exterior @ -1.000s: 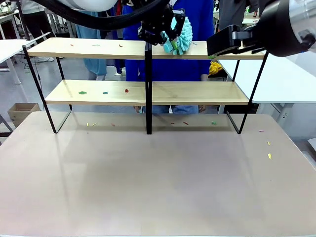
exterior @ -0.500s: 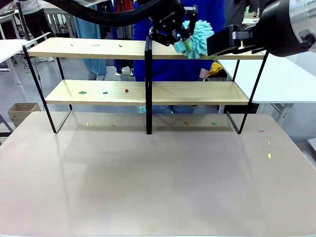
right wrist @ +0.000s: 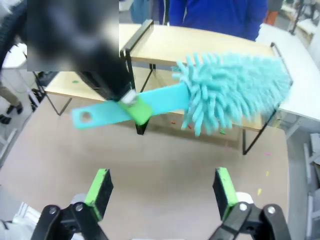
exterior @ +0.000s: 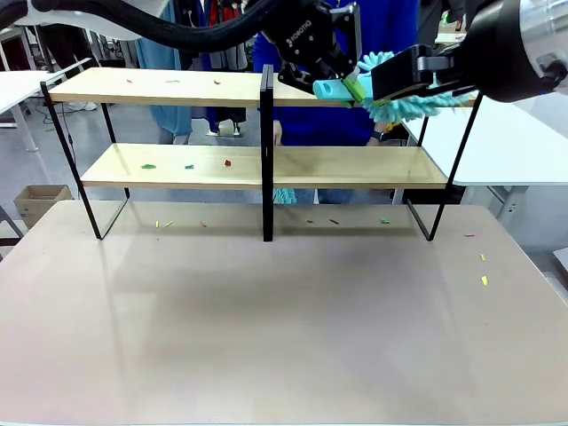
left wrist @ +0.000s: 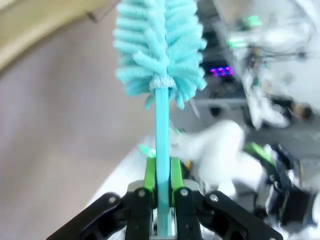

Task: Clean the shelves.
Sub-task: Clean a randomly selected level of the Shelf with the Duster.

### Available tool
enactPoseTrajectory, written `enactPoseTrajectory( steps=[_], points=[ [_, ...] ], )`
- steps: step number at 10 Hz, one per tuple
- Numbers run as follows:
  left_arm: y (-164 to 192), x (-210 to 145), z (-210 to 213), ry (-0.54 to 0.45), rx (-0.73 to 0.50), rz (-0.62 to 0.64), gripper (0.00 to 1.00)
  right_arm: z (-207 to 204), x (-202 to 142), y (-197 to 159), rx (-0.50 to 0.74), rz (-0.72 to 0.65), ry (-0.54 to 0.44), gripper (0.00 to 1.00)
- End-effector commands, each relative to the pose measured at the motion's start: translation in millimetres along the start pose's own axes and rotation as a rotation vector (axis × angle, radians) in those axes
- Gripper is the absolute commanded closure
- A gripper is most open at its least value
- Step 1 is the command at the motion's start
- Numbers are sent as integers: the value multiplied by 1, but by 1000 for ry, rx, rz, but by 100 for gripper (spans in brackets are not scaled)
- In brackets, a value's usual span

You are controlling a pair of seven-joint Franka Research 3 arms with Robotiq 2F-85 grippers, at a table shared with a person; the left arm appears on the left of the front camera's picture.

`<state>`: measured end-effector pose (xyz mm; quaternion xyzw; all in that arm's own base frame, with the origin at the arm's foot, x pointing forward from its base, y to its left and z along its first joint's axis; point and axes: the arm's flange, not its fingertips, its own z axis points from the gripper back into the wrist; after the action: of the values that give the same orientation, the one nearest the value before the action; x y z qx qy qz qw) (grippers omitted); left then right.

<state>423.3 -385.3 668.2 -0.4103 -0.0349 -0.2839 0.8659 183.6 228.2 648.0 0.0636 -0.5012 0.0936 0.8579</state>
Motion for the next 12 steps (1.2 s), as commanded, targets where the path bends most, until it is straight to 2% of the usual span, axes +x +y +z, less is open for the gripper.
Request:
enactPoseTrajectory(
  steps=[1, 3, 6, 8, 9, 12],
  points=[
    [12, -16, 42, 171, -190, -57, 87, 1, 1, 0, 7, 2, 2, 0],
    [13, -22, 52, 163, -247, -78, 87, 1, 1, 0, 7, 2, 2, 0],
    [18, -25, 67, 84, -216, -59, 87, 1, 1, 0, 7, 2, 2, 0],
    [33, -59, 126, -100, -126, -31, 87, 1, 1, 0, 7, 2, 2, 0],
    [46, -96, 168, -238, -28, 31, 87, 1, 1, 0, 7, 2, 2, 0],
    [91, -204, 251, -597, 117, 328, 87, 1, 1, 0, 7, 2, 2, 0]
  ],
)
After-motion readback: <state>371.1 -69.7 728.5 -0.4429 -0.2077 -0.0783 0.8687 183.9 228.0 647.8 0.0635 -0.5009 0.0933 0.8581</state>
